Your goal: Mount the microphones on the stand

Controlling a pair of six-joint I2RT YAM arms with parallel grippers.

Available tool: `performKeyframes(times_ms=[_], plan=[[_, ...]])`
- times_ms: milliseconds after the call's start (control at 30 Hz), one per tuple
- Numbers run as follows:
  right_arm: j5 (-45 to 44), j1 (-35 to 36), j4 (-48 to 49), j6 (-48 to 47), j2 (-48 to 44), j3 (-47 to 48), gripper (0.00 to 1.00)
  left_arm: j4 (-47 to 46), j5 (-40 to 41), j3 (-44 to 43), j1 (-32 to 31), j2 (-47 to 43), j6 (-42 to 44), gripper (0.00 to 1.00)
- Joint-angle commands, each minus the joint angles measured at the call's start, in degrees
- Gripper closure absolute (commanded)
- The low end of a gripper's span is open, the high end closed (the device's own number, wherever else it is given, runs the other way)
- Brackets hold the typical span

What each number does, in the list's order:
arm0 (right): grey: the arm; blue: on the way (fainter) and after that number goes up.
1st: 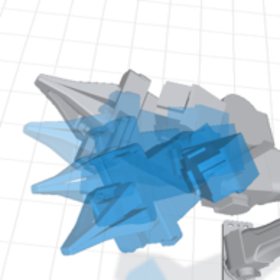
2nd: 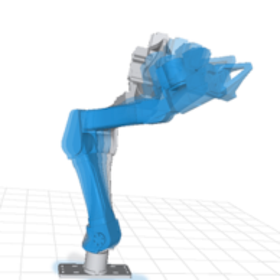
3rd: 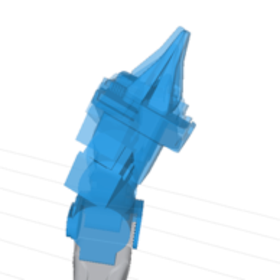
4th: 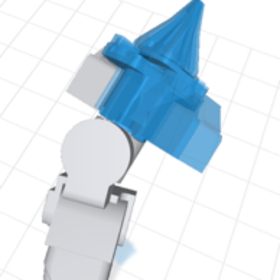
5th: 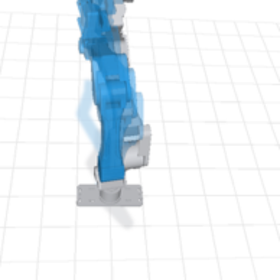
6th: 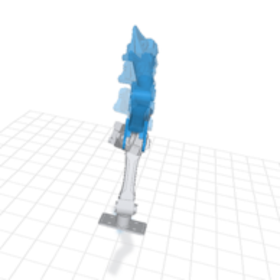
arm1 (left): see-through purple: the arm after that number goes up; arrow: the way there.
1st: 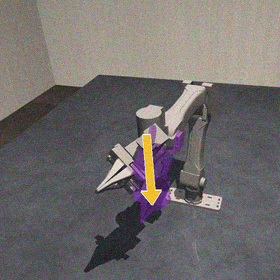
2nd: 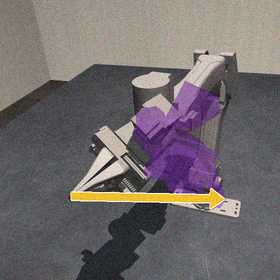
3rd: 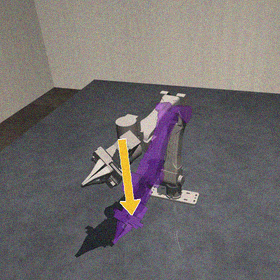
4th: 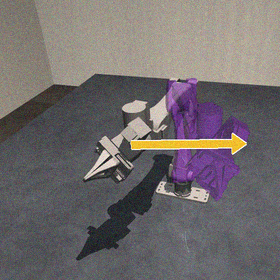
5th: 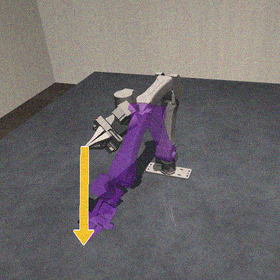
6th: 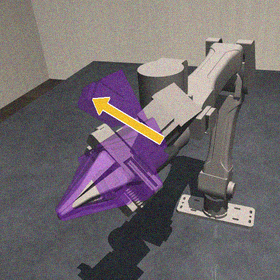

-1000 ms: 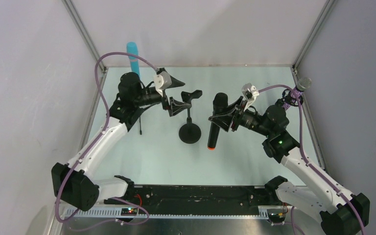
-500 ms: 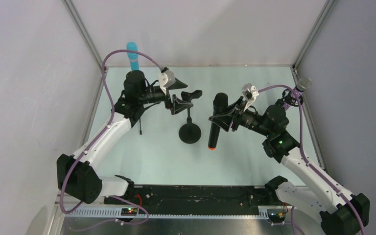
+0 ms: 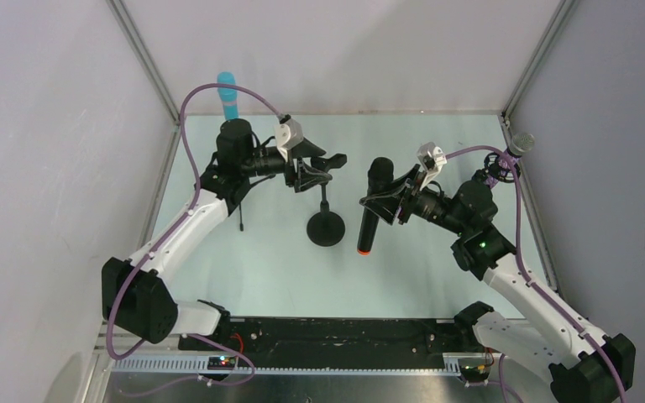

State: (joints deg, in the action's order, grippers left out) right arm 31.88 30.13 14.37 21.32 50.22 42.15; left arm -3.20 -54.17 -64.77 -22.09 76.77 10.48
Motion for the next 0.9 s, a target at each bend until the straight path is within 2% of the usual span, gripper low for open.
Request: performKeyframes(times_ms=[0, 133, 333, 533, 867], plan=[[-0.8, -0.2, 2.7, -0.2, -1.7, 1.4, 1.00, -0.7, -2.1, -1.8, 0.3, 0.0, -0.8, 0.33], [-0.8, -0.2, 2.9, -0.1, -2.1, 1.5, 1.00, -0.7, -1.4, -1.4, 0.3, 0.0, -1.0, 0.44], [-1.1, -0.2, 3.0, -0.6, -2.8, 1.5, 1.00, -0.7, -0.8, -1.0, 0.3, -0.4, -1.4, 0.76], [-1.2, -0.3, 3.5, -0.2, -3.6, 1.5, 1.00, -0.7, -1.5, -0.2, 0.2, -0.9, -1.9, 0.97], [-4.1, -0.4, 4.3, -1.1, -6.1, 1.5, 1.00, -0.7, -3.0, 1.0, -1.4, -2.7, -2.0, 1.00]])
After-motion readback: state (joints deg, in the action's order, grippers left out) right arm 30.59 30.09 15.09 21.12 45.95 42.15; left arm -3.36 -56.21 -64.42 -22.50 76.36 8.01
